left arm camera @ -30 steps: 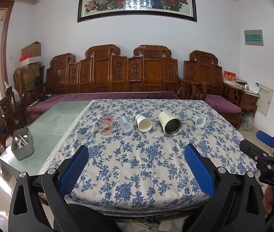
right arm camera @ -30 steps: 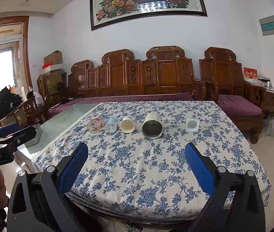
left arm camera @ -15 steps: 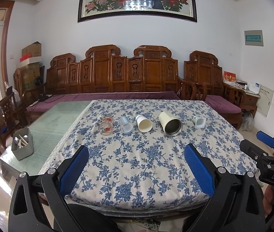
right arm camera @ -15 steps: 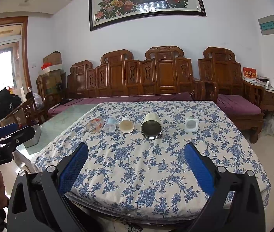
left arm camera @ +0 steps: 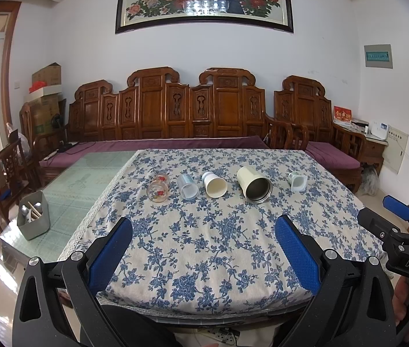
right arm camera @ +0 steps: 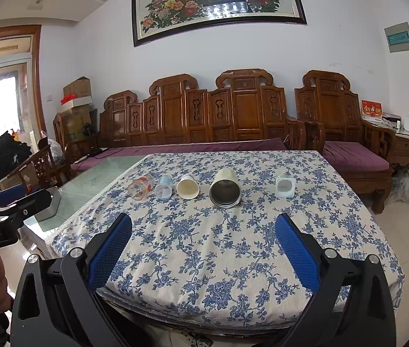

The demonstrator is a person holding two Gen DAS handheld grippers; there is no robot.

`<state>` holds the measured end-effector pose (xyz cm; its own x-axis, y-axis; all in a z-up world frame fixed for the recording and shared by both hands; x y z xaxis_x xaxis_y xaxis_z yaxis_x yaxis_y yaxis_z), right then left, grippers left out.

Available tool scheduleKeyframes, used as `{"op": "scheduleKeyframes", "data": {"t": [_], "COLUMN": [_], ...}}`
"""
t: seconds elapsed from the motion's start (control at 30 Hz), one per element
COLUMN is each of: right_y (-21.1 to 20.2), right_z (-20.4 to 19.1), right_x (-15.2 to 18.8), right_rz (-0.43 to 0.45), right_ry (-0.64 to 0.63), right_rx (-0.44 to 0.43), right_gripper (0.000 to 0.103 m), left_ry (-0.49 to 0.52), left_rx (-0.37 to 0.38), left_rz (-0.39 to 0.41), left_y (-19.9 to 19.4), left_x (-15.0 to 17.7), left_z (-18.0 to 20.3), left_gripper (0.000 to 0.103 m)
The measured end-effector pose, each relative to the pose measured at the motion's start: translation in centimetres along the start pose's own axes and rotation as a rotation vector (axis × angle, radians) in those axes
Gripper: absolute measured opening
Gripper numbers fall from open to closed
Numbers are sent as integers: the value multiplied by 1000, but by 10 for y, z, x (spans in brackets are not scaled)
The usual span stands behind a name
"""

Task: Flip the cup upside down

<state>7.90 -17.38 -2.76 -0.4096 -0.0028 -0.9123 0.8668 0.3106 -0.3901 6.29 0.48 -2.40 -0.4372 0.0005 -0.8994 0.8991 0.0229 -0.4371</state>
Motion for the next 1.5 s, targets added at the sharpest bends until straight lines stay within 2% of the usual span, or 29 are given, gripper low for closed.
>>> {"op": "scheduleKeyframes", "data": {"t": [1.0, 1.17, 1.5], "right_y": [2, 15, 104], "right_z": [5, 13, 51], "right_x": [2, 6, -8], "right_rz": [-6, -33, -101], "right_ry": [11, 17, 20], "right_rx": [6, 22, 56], "right_gripper": [100, 100, 100], "left_ry": [13, 38, 79], "left_rx": [4, 23, 37], "left_rz": [-16, -75, -169], "left_y": [5, 34, 125], "left_x": [6, 12, 6], "left_z": [5, 8, 6], "left_gripper": [95, 95, 95]}}
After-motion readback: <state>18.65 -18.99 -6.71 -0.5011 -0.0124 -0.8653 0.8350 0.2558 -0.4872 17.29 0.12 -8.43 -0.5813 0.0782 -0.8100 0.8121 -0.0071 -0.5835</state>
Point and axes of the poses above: each gripper's, at about its wrist camera, not at the fingertips, and y roughly the way its jaws point, z to its right, x to its underside, the point moved 7 cm from there along y, roughly the way its jaws point, and after that the axes turned 1 degree about -x, right-handed, at the moved point
